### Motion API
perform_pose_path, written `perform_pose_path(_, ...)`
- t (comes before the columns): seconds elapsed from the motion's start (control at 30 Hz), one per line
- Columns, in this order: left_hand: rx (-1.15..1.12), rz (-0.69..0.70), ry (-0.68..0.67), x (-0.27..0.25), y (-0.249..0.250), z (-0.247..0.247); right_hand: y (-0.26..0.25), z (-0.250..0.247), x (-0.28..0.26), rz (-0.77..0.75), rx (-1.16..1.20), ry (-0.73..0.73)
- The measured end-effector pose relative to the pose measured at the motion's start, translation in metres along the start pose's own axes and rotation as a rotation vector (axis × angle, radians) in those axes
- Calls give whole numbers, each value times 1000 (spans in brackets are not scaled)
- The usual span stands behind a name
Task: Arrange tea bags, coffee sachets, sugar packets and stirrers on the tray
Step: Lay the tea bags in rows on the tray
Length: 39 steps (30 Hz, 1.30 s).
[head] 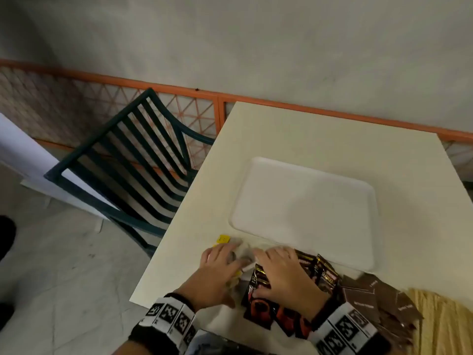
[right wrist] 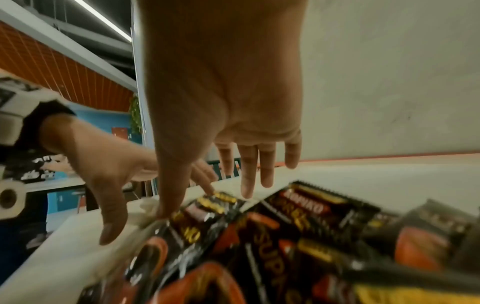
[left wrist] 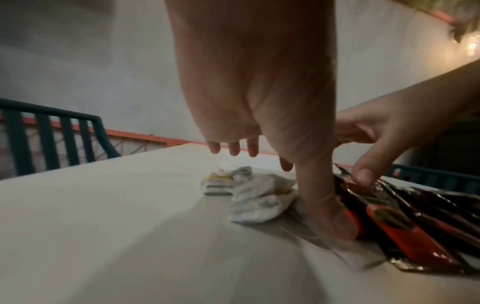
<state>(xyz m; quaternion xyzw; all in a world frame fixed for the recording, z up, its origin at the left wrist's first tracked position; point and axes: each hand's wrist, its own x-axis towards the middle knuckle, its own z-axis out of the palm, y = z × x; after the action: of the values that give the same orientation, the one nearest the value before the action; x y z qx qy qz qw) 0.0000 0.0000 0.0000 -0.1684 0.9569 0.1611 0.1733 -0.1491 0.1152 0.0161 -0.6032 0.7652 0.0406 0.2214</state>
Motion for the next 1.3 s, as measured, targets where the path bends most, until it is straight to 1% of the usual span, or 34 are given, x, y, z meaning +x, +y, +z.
perform_pose_path(0.03,32,60,24,4,-1,3,-4,1,1,12,19,-2)
perform_pose_path(0.07,52,34,49,9,-4,9,-4,5,3,23,31,13)
perform_pose_path(0.1,133,31,33,12,-7,16,-5,9,3,26,32,44)
perform_pose_path(0.13,174,-15,-28,13,-6,13,-6,10,0,21,32,67)
perform_pose_path(0.17,194,16,11,18,-8,17,-4,12,-1,20,31,73)
perform_pose_path(0.2,167,64,15,21,-9,19,-1,13,-3,19,23,72)
perform_pose_path(0.23,108,126,96,24,-12,25,3,13,-6,19,17,64)
perform_pose_path(0.27,58,131,107,23,-13,24,6,10,-9,18,11,55)
perform_pose_path(0.37,-80,139,202,22,-25,38,15,8,-14,16,15,-11)
perform_pose_path(0.47,-146,132,249,19,-33,44,18,4,-15,19,7,-42)
perform_pose_path(0.53,-146,118,299,18,-35,44,16,2,-14,12,33,-41)
perform_pose_path(0.63,-186,117,313,14,-35,40,5,-1,-5,10,53,-30)
perform_pose_path(0.7,-222,110,311,13,-34,37,-3,-1,2,72,43,-2)
perform_pose_path(0.77,-248,76,288,12,-32,32,-10,1,9,144,-11,15)
perform_pose_path(0.83,-248,34,269,10,-32,27,-13,3,12,205,-29,-5)
perform_pose_path(0.9,-296,6,314,10,-34,24,-13,2,15,231,17,-32)
perform_pose_path(1.0,-338,-46,411,11,-41,25,-10,-3,18,228,32,-62)
perform_pose_path(1.03,-328,-58,415,11,-41,24,-8,-5,20,235,37,-64)
perform_pose_path(1.1,-310,-59,368,10,-39,23,-2,-7,23,252,81,-45)
perform_pose_path(1.23,-261,-61,285,10,-37,22,6,-18,23,270,268,18)
perform_pose_path(1.3,-277,-83,236,12,-39,21,11,-23,22,258,369,88)
